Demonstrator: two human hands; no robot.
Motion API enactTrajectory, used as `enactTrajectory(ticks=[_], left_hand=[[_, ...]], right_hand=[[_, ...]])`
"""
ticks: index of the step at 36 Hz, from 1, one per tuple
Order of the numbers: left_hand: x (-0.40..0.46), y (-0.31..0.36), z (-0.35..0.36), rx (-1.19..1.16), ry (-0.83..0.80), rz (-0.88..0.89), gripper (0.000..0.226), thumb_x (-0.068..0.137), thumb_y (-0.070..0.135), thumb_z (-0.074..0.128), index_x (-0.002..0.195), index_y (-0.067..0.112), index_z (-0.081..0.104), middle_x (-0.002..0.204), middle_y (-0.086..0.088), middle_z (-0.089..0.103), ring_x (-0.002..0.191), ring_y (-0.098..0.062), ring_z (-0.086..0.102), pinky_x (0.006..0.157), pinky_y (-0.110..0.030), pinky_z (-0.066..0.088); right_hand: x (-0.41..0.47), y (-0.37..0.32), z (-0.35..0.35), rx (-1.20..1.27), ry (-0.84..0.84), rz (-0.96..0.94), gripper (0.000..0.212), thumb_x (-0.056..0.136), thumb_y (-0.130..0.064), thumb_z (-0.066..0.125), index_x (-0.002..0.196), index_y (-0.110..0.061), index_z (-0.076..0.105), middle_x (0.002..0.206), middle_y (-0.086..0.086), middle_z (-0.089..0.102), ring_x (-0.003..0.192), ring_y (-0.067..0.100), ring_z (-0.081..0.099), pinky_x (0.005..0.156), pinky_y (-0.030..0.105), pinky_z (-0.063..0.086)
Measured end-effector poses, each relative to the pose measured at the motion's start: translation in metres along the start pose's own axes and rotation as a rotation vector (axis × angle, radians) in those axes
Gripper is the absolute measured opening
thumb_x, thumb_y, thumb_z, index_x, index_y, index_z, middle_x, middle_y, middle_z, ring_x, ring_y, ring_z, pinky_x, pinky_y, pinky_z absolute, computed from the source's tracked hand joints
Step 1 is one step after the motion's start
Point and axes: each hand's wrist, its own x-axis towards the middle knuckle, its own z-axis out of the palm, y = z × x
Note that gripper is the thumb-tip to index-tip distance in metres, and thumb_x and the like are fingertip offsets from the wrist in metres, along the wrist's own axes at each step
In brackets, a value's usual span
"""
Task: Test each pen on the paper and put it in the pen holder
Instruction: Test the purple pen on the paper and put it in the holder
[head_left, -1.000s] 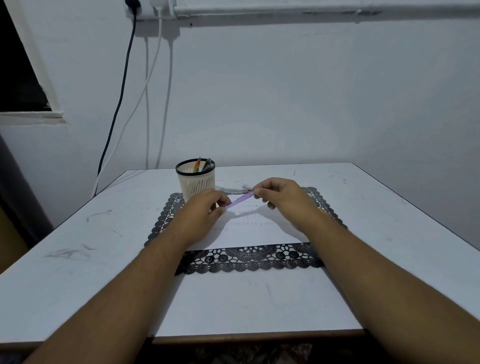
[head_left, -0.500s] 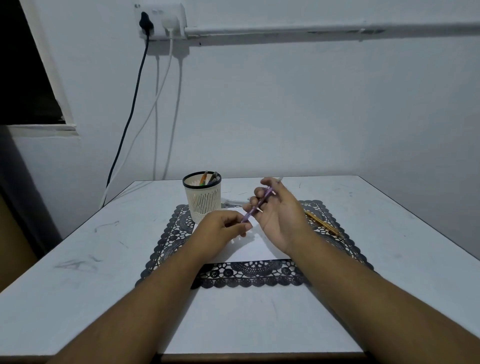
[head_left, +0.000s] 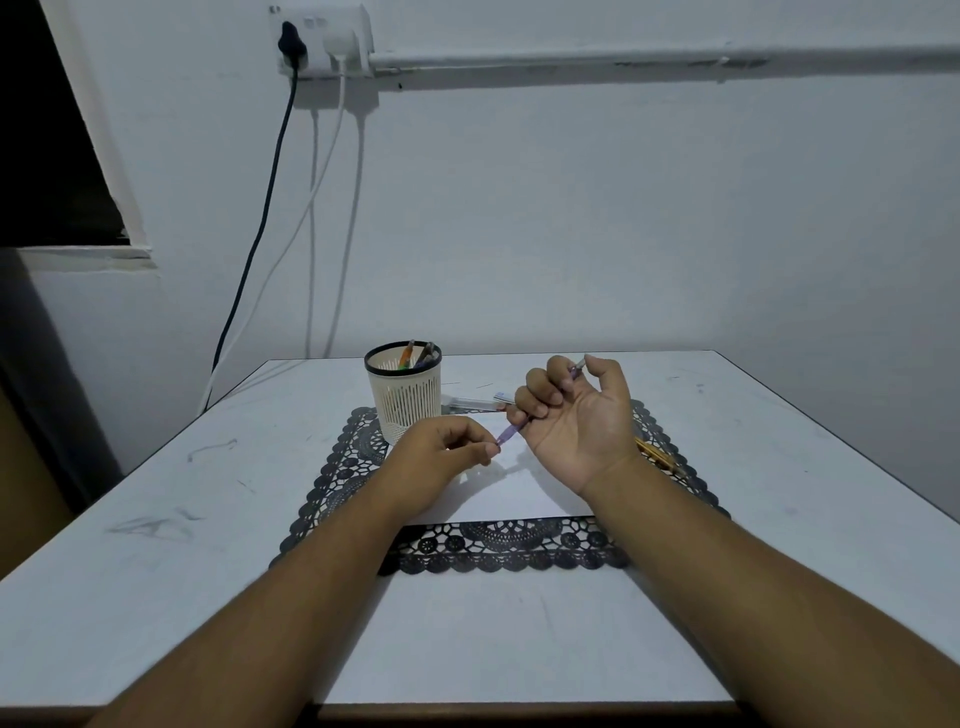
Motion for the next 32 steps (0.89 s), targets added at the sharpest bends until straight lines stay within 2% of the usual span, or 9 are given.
enactTrajectory(ticks=[10, 14, 21, 27, 32], left_hand=[[-0.0001, 0.0025, 0.0015, -0.056, -0.012, -0.014, 0.01, 0.093, 0.012, 0.073, 0.083, 0.013, 0.074, 0.076, 0.0, 0.071, 0.067, -0.009, 0.056, 0.066, -0.023, 0.044], [-0.0007, 0.0036, 0.0027, -0.077, -0.017, -0.014, 0.008, 0.092, 0.01, 0.073, 0.084, 0.009, 0.074, 0.076, -0.001, 0.07, 0.066, -0.008, 0.055, 0.064, -0.018, 0.043], [-0.0018, 0.0045, 0.0022, -0.078, -0.035, 0.006, 0.009, 0.093, 0.01, 0.073, 0.084, 0.011, 0.073, 0.077, 0.0, 0.071, 0.068, -0.01, 0.055, 0.065, -0.021, 0.043], [-0.0021, 0.0064, 0.0026, -0.075, -0.048, 0.009, 0.011, 0.092, 0.01, 0.073, 0.082, 0.015, 0.073, 0.075, 0.002, 0.071, 0.066, -0.009, 0.055, 0.064, -0.02, 0.044], [-0.0026, 0.007, 0.0028, -0.089, -0.048, 0.004, 0.01, 0.092, 0.007, 0.072, 0.082, 0.011, 0.073, 0.074, 0.002, 0.07, 0.065, -0.008, 0.054, 0.063, -0.018, 0.043]], right_hand=[[-0.0009, -0.0027, 0.0004, -0.005, -0.053, 0.009, 0.032, 0.087, -0.04, 0.041, 0.065, -0.018, 0.033, 0.065, 0.001, 0.023, 0.066, 0.02, 0.016, 0.064, 0.036, 0.027], [-0.001, -0.0032, -0.0001, -0.032, -0.073, 0.023, 0.032, 0.087, -0.039, 0.04, 0.064, -0.019, 0.032, 0.064, 0.001, 0.021, 0.065, 0.02, 0.016, 0.065, 0.037, 0.022], [-0.0009, -0.0081, 0.0014, -0.074, -0.167, 0.053, 0.031, 0.086, -0.039, 0.04, 0.064, -0.019, 0.031, 0.066, 0.001, 0.02, 0.063, 0.02, 0.019, 0.065, 0.036, 0.023], [-0.0009, -0.0097, 0.0001, -0.071, -0.179, 0.068, 0.031, 0.086, -0.039, 0.039, 0.064, -0.019, 0.031, 0.065, 0.001, 0.02, 0.062, 0.019, 0.02, 0.065, 0.037, 0.021], [-0.0012, -0.0092, -0.0002, -0.072, -0.189, 0.07, 0.031, 0.086, -0.039, 0.039, 0.066, -0.02, 0.028, 0.066, 0.001, 0.019, 0.063, 0.019, 0.019, 0.065, 0.036, 0.024]])
